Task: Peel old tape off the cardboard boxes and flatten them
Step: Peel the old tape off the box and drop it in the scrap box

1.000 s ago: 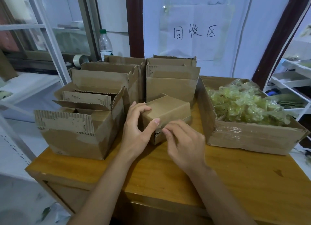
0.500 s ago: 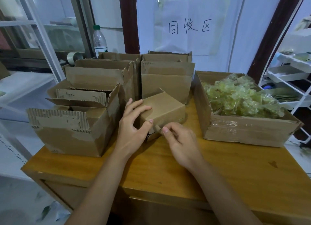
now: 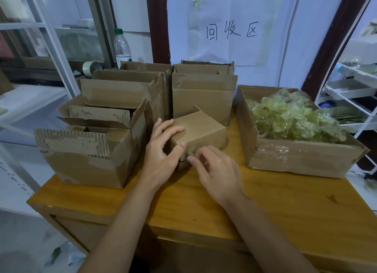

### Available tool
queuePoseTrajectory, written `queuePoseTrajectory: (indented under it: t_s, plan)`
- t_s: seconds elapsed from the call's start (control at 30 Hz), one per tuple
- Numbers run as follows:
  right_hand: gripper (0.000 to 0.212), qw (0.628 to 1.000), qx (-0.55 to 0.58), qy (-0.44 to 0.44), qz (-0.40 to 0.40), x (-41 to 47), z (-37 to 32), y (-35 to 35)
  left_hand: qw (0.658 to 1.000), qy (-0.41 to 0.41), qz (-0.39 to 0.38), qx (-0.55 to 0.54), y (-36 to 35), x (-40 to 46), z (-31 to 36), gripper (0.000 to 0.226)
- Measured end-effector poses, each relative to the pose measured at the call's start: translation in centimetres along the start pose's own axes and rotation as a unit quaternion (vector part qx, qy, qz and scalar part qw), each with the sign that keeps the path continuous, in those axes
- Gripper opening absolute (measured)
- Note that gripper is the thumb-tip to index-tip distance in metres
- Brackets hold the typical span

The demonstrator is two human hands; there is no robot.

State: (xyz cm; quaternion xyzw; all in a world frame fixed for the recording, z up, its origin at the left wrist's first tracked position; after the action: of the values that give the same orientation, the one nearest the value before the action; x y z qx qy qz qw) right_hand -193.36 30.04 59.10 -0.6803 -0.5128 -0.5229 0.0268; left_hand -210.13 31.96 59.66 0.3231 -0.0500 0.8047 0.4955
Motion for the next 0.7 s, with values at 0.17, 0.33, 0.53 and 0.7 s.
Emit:
queuePoseTrajectory:
  t_s: [0.17, 0.33, 0.53, 0.7]
  plan:
    - [0.022, 0.999, 0.001, -0.018, 0.042, 0.2, 0.6, 0.8, 1.000, -0.005, -0.011, 0.011, -0.3, -0.1, 0.3, 0.043]
    - [0.019, 0.996, 0.020, -0.055, 0.063, 0.2, 1.1, 1.2, 1.000, -0.012, -0.009, 0.017, -0.3, -0.2, 0.7, 0.043]
    - [0.021, 0.989, 0.091, -0.108, 0.051, 0.1, 1.5, 1.0, 0.999, -0.039, 0.005, 0.026, -0.3, -0.4, 1.3, 0.043]
    - [0.024, 0.984, 0.107, -0.097, 0.102, 0.5, 1.7, 2.0, 0.997, -0.069, -0.020, 0.034, -0.7, -0.9, 1.7, 0.054]
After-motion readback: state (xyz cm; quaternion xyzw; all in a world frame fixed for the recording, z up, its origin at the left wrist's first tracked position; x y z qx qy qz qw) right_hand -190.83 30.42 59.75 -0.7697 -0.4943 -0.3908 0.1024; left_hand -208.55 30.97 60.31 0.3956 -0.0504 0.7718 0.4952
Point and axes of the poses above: each hand's wrist, its own x-axis towards the middle knuckle, its own y-axis out of the back of the hand, z = x × y, the point moved 8 cm from there along x, towards the middle knuckle, and after that the axes turned 14 degrees about z, right-handed, at the moved point
